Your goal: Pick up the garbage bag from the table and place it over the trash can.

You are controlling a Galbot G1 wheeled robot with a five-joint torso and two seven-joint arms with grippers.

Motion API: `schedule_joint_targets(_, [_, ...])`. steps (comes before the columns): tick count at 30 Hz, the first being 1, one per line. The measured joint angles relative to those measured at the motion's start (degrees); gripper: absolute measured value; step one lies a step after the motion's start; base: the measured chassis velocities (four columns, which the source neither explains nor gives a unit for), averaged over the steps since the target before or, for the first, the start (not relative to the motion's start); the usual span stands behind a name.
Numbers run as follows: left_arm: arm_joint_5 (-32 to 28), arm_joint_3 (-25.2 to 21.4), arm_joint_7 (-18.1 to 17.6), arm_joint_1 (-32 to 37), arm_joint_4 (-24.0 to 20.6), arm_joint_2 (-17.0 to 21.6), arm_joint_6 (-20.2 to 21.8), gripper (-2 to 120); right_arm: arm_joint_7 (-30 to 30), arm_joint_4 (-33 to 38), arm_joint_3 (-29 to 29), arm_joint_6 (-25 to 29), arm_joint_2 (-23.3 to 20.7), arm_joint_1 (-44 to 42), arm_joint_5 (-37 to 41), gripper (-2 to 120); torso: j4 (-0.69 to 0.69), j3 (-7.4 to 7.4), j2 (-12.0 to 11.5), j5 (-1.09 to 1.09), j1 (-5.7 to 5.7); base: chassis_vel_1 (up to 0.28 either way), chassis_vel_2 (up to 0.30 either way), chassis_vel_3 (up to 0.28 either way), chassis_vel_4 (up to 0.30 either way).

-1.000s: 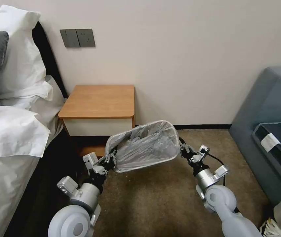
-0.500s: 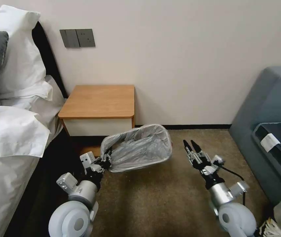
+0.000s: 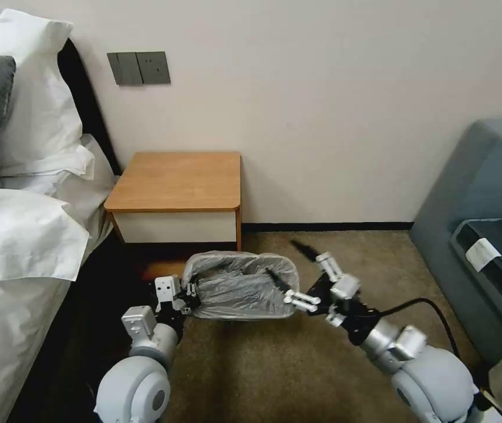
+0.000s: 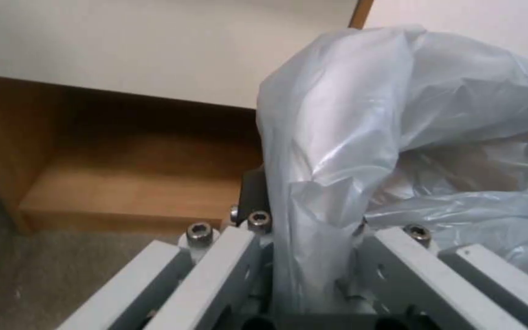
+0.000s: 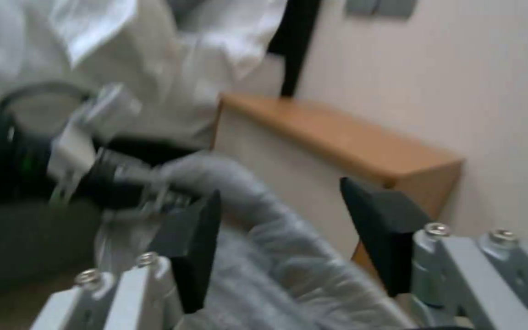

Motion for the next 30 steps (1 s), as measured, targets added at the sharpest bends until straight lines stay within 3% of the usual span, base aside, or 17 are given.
schedule_joint_targets(1, [0.0,0.0,0.0,0.0,0.0,0.0,0.0,3,0.0,0.0,0.0,0.0,0.0,0.0,0.0,61,0.00,0.00,0.0,0.00,0.00,0.000,0.000,0.000,0.000])
schedule_joint_targets(2, [3.4,0.7,1.2,-0.4,0.9,-0.1,0.0,3,4.4,-1.2,-10.5,-10.5,-7.2,9.9,1.3,44,0.02,0.00,0.0,0.00,0.00,0.000,0.000,0.000,0.000])
schedule_joint_targets(3, [4.2,1.0,1.4,-0.5,1.1,-0.2,-0.1,3,5.4,-2.6,-14.2,-13.2,-8.7,13.8,2.2,39,0.03,0.00,0.0,0.01,0.00,0.000,0.000,0.000,0.000])
schedule_joint_targets(4, [4.2,1.0,1.4,-0.5,1.1,-0.2,-0.1,3,5.4,-2.6,-14.2,-13.2,-8.7,13.8,2.2,39,0.03,0.00,0.0,0.01,0.00,0.000,0.000,0.000,0.000])
schedule_joint_targets(6, [5.9,1.6,2.0,-0.6,1.2,-0.3,-0.3,3,5.8,-6.6,-21.5,-16.9,-10.6,21.5,4.2,28,0.02,0.01,0.0,0.01,0.00,0.000,0.000,0.000,0.000])
schedule_joint_targets(10, [7.3,2.1,2.3,-0.5,1.3,-0.3,-0.4,3,5.3,-9.6,-27.2,-19.2,-11.4,27.5,6.0,18,0.01,0.01,0.0,0.01,0.00,0.000,0.000,0.000,0.000])
schedule_joint_targets(13, [9.5,3.0,2.9,-0.3,1.4,-0.4,-0.6,3,5.0,-12.6,-34.4,-21.5,-10.8,35.9,7.5,4,0.01,0.01,0.0,-0.01,0.00,0.000,0.000,0.000,0.000])
schedule_joint_targets(18, [11.0,3.8,3.0,0.3,1.3,-0.5,-0.7,3,4.9,-16.3,-40.8,-22.8,-8.7,42.2,7.9,0,0.02,0.01,0.0,-0.01,0.00,0.000,0.000,0.000,0.000])
schedule_joint_targets(22, [12.1,4.8,2.9,0.6,0.8,-0.9,-0.6,3,5.2,-23.1,-48.2,-23.7,-4.6,46.7,8.0,0,0.02,0.01,0.0,0.01,0.00,0.000,0.000,0.000,0.000])
schedule_joint_targets(30, [12.3,5.7,2.6,1.0,0.2,-1.2,-0.3,3,5.2,-31.5,-51.5,-23.0,-1.2,48.1,6.8,0,0.02,0.01,0.0,0.00,0.00,0.000,0.000,0.000,0.000])
